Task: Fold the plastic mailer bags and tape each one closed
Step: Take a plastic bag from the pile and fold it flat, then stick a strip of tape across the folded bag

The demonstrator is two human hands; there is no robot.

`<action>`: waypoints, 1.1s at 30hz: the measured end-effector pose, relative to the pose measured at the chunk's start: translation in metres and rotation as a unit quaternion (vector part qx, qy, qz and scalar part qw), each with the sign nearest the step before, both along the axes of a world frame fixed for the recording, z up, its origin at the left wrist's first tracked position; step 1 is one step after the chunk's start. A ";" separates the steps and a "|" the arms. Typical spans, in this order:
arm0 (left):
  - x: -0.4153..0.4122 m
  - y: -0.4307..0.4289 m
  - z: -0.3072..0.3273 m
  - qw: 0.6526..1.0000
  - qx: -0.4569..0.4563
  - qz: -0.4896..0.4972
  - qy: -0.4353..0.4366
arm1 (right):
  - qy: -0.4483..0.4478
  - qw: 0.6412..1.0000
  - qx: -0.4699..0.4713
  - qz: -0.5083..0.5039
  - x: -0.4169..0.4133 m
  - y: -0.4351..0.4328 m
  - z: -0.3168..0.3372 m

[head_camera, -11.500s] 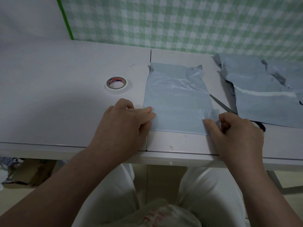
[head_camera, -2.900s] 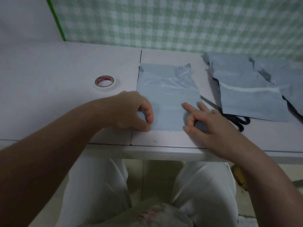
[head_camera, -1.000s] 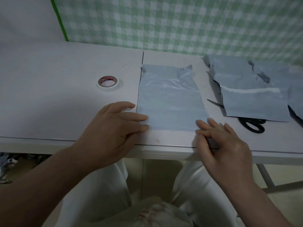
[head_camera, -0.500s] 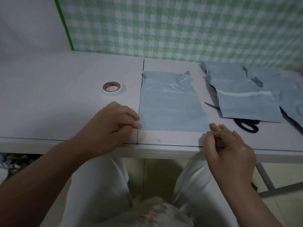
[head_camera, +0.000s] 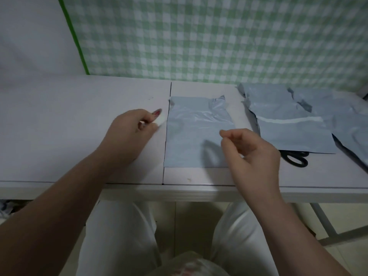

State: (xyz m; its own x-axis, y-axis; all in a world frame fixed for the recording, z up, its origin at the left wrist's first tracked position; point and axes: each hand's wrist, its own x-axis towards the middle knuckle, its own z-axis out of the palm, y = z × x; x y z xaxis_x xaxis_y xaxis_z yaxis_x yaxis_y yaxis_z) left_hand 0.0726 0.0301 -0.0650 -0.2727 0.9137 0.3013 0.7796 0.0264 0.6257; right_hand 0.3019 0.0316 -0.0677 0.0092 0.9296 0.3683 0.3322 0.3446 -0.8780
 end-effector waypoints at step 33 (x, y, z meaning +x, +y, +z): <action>0.061 -0.013 0.010 0.822 -0.092 -0.130 -0.547 | 0.051 0.965 -0.060 0.250 -0.018 0.006 0.021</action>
State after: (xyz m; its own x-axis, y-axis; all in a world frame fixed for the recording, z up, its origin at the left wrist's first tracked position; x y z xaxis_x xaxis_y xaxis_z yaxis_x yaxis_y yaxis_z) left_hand 0.1338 0.0171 -0.0545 -0.0777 0.9866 -0.1438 -0.2530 0.1200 0.9600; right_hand 0.2837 0.0376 -0.0462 -0.4206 0.8635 0.2784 0.0605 0.3328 -0.9410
